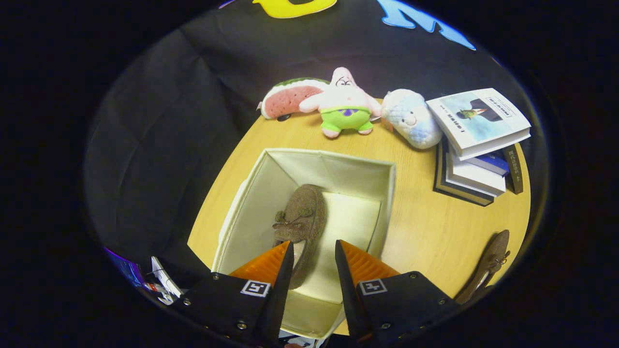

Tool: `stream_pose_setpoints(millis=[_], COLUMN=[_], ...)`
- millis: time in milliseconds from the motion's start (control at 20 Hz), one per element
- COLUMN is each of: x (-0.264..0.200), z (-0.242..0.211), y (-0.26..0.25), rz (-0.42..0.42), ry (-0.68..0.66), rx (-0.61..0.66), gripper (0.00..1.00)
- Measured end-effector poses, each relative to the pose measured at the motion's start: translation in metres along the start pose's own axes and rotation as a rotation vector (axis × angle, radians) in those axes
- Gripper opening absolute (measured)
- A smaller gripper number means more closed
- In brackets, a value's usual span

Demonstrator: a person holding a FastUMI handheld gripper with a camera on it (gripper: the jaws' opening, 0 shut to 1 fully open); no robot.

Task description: Open the storage box then place both shoes into the box .Put the left shoe in first, then the right shoe, with the right side of both shoes facing outward in a uniform manner.

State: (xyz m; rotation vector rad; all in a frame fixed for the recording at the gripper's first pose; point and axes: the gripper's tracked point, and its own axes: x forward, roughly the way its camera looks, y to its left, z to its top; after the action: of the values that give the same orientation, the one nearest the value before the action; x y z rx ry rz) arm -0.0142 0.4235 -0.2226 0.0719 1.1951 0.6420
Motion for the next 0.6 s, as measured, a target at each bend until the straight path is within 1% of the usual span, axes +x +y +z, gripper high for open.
stream_pose_setpoints(millis=[200,450,600], x=[-0.048,-0.087,-0.101], z=[0.006,0.002,-0.017], y=[-0.041,-0.108,-0.149], rz=[0.026,-0.01,-0.025], ry=[-0.056,-0.1,-0.082], rx=[0.045,0.108,0.111], gripper=[0.52,0.52,0.52])
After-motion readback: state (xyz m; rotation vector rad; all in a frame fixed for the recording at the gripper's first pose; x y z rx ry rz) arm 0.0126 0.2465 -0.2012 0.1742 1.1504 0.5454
